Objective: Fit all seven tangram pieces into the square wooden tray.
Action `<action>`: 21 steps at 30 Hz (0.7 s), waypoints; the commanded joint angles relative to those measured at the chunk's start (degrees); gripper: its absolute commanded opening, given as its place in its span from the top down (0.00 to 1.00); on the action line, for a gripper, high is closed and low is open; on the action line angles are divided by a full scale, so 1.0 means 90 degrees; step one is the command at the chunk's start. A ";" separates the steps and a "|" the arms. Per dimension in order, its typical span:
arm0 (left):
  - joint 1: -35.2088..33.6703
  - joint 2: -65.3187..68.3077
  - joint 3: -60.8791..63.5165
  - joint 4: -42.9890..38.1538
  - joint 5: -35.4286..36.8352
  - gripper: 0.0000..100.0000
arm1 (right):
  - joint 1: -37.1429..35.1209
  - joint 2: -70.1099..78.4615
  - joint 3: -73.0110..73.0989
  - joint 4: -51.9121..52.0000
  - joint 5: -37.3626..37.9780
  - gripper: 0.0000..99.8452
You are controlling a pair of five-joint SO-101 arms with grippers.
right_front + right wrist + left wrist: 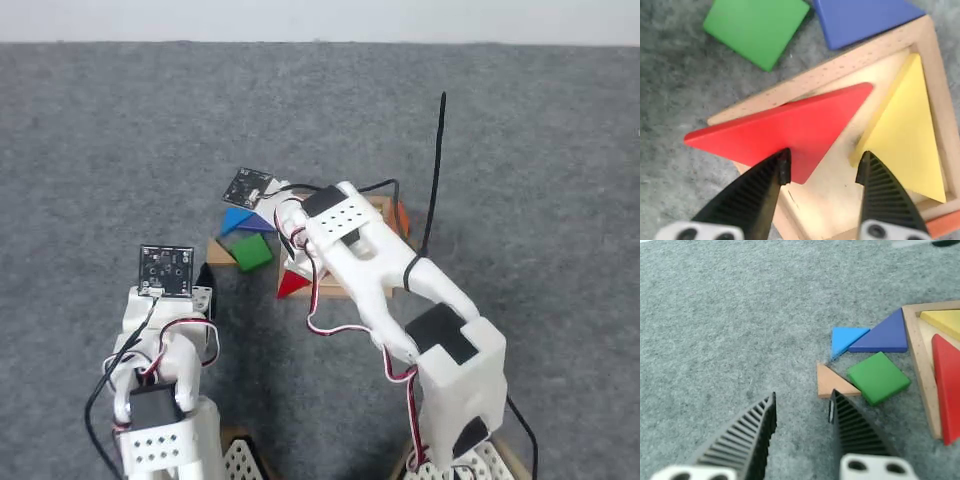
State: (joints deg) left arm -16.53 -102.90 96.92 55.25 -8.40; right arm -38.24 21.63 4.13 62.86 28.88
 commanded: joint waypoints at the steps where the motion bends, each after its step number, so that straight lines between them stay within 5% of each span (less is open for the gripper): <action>1: 0.0000 0.0029 -0.0044 0.0010 -0.0039 0.84 | 0.0161 0.0288 -0.0176 -0.0132 -0.0010 0.78; 12: 0.0000 0.0029 -0.0044 0.0010 -0.0039 0.84 | 0.0679 0.1343 -0.2032 0.0337 -0.0039 0.78; 21: 0.0000 0.0029 -0.0044 0.0010 -0.0039 0.84 | 0.0054 -0.0698 -0.0850 0.0259 -0.0371 0.77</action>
State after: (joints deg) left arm -16.53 -102.90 96.92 55.25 -8.40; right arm -35.34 26.11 -8.44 66.99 26.42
